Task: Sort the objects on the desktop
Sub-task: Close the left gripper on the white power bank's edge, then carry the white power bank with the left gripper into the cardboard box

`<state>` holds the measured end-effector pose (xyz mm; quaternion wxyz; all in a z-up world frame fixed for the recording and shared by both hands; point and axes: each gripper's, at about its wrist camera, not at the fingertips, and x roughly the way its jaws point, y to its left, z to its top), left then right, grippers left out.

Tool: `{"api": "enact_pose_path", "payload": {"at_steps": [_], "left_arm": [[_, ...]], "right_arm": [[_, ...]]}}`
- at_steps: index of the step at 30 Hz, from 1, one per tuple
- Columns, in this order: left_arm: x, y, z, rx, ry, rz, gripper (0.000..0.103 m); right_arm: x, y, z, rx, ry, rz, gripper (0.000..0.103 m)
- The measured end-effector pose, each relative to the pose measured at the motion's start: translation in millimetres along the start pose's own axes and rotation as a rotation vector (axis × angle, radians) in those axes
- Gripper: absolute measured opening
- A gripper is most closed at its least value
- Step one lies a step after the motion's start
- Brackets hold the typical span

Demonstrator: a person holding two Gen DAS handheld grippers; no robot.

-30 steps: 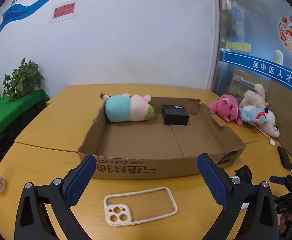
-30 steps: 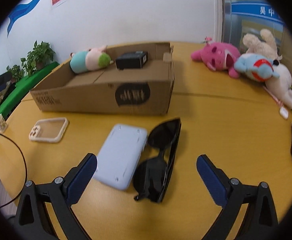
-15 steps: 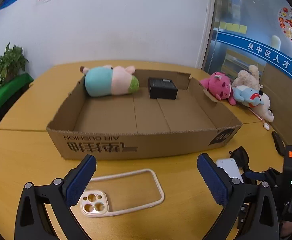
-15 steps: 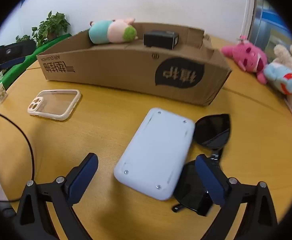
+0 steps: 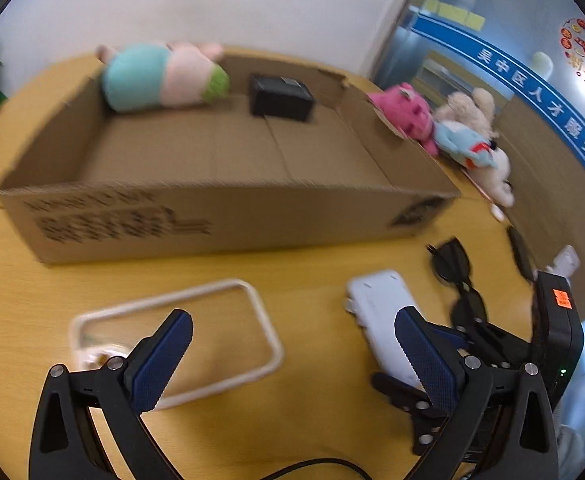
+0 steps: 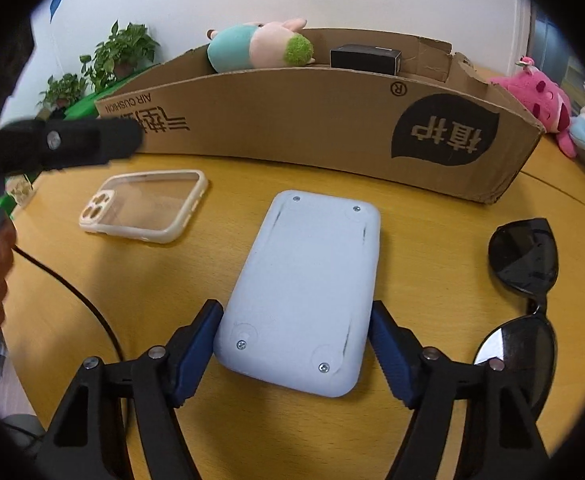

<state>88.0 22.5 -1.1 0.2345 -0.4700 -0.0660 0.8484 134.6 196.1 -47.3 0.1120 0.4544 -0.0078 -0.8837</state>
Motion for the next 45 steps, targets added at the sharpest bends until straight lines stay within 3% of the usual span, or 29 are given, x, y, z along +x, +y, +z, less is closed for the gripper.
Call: {"api": "enact_pose_path", "payload": {"at_steps": [3,7,12,16,18,22,31,36,45], "left_arm": [[22,-6,-1,-0.030,0.059,-0.091,0.101],[43,-18,0,-0.029,0.120,-0.140,0.084],[65,-30,-4,0.009,0.207,-0.139,0.065],[66,-40,-7,0.044,0.214,-0.145,0.050],[65,-42,-7,0.049,0.204,-0.130,0.048],[54,-47,-4,0.084,0.167,-0.119,0.035],[14,-68,28,0.166,0.065,-0.125,0.034],[-14,-87,68,0.229,-0.028,-0.125,0.034],[-57,-103,168,0.286,-0.180,-0.145,0.033]], "right_arm": [[-1,0,2,0.055,0.001,0.042,0.073],[1,6,8,0.076,0.009,0.055,0.073],[1,8,8,0.105,0.000,0.090,0.073],[1,9,9,0.129,0.002,0.144,0.073],[0,9,10,0.141,0.003,0.152,0.073],[0,6,10,0.166,0.004,0.176,0.072],[-37,11,33,0.152,-0.115,0.151,0.072],[-62,9,67,0.117,-0.205,0.112,0.072],[-103,-3,155,0.019,-0.354,0.045,0.072]]}}
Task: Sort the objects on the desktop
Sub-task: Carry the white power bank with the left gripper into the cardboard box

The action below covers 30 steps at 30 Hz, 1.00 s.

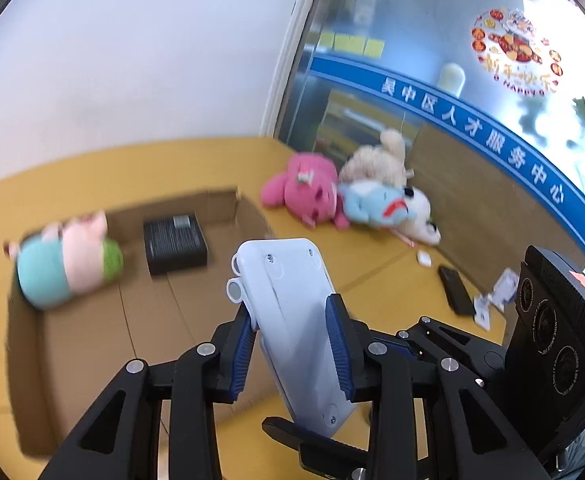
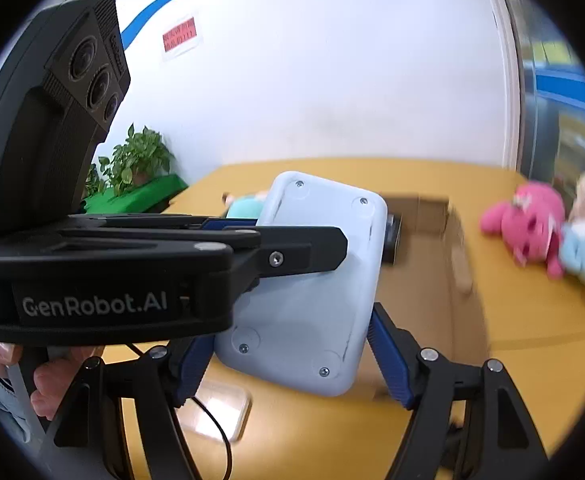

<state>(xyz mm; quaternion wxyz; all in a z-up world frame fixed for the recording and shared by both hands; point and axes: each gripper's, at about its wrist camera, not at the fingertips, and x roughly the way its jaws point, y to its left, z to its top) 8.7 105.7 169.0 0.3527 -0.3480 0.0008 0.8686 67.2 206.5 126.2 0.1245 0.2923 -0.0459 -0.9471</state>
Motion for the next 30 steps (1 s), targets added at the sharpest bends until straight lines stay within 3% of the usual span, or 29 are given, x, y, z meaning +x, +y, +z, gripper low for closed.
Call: {"api": "enact_pose_path", "payload": {"at_steps": [8,14,19,24,30], "left_arm": [[13,31,72,-0.047,-0.044,-0.036,0.032],[50,48,100,-0.069,-0.021,-0.072,0.028],[116,74,89,-0.149,0.098,-0.087,0.028],[179,101,56,-0.249,0.225,-0.114,0.028],[232,115,28,-0.300,0.351,-0.105,0.028]], "right_arm": [[29,-21,72,-0.021,-0.039,0.000,0.072],[59,-53,96,-0.009,-0.006,-0.015,0.069],[102,-86,78,0.055,0.092,-0.019,0.068],[147,-116,46,0.127,0.228,-0.019,0.067],[193,-137,14,0.181,0.378,-0.053,0.066]]}}
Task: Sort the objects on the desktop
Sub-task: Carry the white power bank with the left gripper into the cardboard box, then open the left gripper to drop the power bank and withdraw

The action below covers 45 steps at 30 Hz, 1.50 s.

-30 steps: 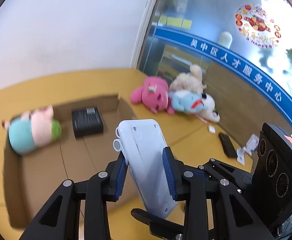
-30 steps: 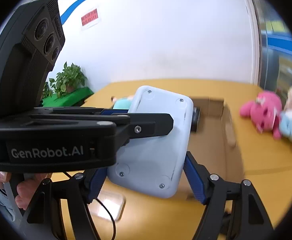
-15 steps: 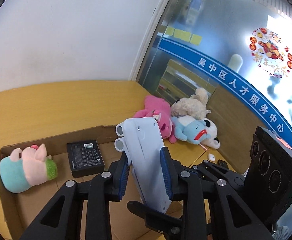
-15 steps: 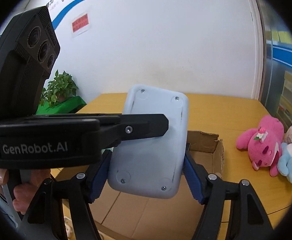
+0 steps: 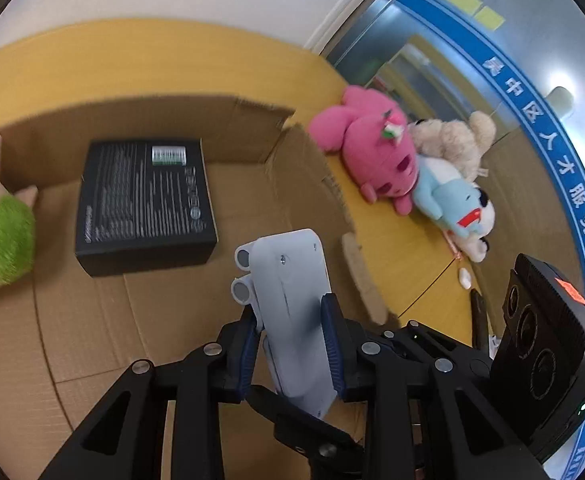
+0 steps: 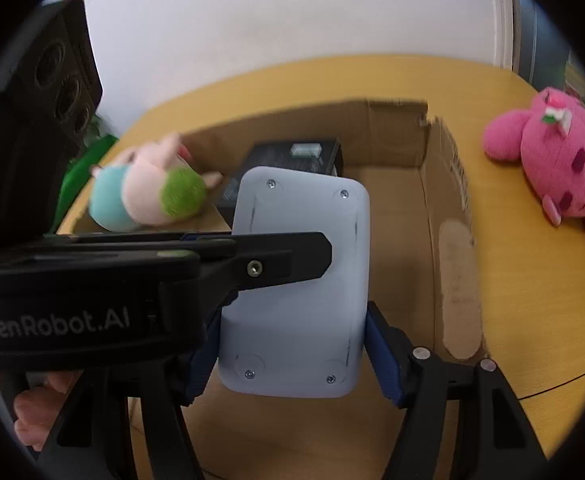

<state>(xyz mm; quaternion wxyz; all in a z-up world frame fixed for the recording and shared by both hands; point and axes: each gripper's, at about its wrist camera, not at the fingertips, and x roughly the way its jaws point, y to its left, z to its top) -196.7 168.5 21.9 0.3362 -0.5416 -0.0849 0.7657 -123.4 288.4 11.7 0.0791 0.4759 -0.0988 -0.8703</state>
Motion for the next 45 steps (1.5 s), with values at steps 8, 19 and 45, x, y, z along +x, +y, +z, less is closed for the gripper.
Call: {"api": "enact_pose_path", "payload": {"at_steps": [8,19,45], "left_arm": [[40,17,-3,-0.089,0.120,0.018,0.032],[48,23,-14,-0.130,0.181,0.059,0.051],[-241,-71,-247,0.228,-0.796,0.794,0.103]], "right_arm": [[26,-13,-5,0.091,0.184,-0.056,0.065],[24,-15,-12,0.103,0.201,-0.133,0.062],[-155,81,-118,-0.075,-0.479,-0.200,0.083]]}}
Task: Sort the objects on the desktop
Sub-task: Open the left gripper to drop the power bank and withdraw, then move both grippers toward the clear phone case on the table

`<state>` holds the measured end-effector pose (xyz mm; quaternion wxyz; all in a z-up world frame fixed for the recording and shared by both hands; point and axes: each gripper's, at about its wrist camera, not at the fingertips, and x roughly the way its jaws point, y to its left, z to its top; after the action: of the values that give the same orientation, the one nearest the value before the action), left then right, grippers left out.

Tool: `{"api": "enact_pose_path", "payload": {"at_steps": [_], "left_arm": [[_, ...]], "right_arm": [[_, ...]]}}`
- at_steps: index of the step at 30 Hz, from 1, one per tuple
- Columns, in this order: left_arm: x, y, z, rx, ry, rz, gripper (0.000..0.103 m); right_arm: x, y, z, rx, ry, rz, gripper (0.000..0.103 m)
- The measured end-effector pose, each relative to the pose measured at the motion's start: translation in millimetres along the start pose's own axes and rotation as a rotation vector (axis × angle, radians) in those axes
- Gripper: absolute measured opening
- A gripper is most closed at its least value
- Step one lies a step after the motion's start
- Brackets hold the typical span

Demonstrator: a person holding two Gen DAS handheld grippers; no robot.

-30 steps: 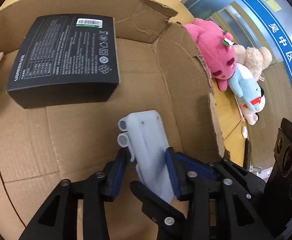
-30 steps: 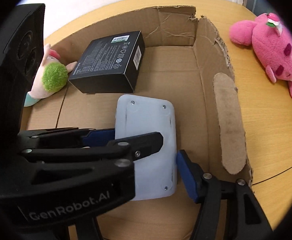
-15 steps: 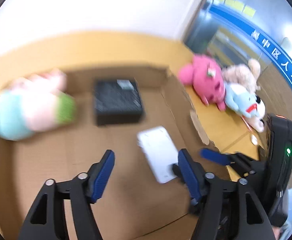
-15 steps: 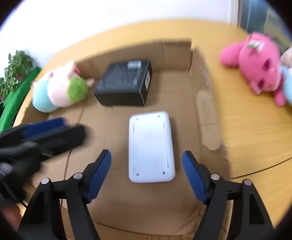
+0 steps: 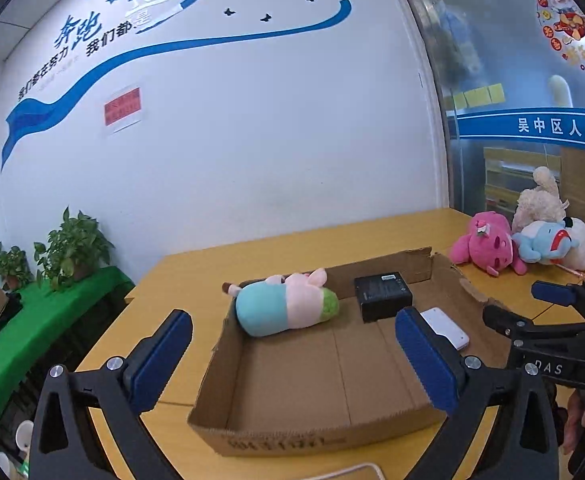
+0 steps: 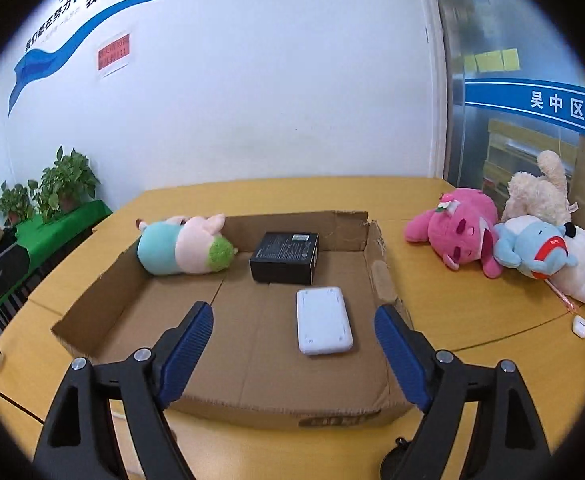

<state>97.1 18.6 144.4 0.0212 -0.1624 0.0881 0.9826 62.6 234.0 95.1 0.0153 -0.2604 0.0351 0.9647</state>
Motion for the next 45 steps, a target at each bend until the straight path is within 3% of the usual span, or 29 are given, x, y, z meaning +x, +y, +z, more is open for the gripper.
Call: {"api": "enact_pose_path", "payload": {"at_steps": [7,9,10,11,12,13,15,16,17,18,19,20,23,32,40,45], "left_arm": [[-20,11,-27,-0.077,0.001,0.006,0.103],[-21,12,-31,-0.076,0.004,0.004,0.102],[-21,13,-32,-0.076,-0.002,-0.002,0.087],[-22,14,-34,-0.075,-0.011,-0.023,0.037],[-18,14,-35,-0.060,0.017,-0.079,0.007],[-11,13,-35,-0.053,0.067,-0.113,0.002],[-3,14,-38,-0.080,0.115,-0.102,0.002],[-2,15,-40,-0.086,0.118,-0.086,0.002],[-2,16,-41,-0.093,0.124,-0.071,0.015],[-1,17,-42,-0.100,0.135,-0.055,0.029],[0,19,-43,-0.111,0.146,-0.041,0.072],[-1,22,-44,-0.121,0.143,-0.029,0.103],[-14,30,-48,-0.149,0.054,0.020,0.103],[-8,43,-55,-0.163,0.084,-0.002,0.103],[-1,56,-62,-0.157,0.140,0.003,0.103],[1,76,-74,-0.081,0.251,-0.061,0.103]], "right_arm": [[-20,5,-26,-0.050,-0.009,-0.010,0.080],[-26,6,-28,-0.057,-0.023,0.006,0.059],[-27,6,-29,-0.058,-0.024,0.014,0.022],[-26,6,-30,-0.054,-0.009,0.027,0.003],[-24,5,-30,-0.045,0.010,0.044,0.005],[-24,5,-31,-0.040,0.014,0.051,0.005],[-25,6,-33,-0.040,0.001,0.049,0.014],[-26,7,-33,-0.039,-0.003,0.052,0.045],[-26,7,-34,-0.036,-0.005,0.049,0.089],[-27,8,-34,-0.032,-0.012,0.042,0.098],[-30,8,-35,-0.028,-0.036,0.033,0.100],[-35,8,-35,-0.026,-0.066,0.028,0.100],[-34,10,-34,-0.037,-0.063,0.041,0.101],[-24,15,-41,-0.052,-0.016,0.081,0.101],[-19,23,-49,-0.053,0.015,0.161,0.101],[-11,46,-65,-0.127,0.108,0.309,0.101]]}}
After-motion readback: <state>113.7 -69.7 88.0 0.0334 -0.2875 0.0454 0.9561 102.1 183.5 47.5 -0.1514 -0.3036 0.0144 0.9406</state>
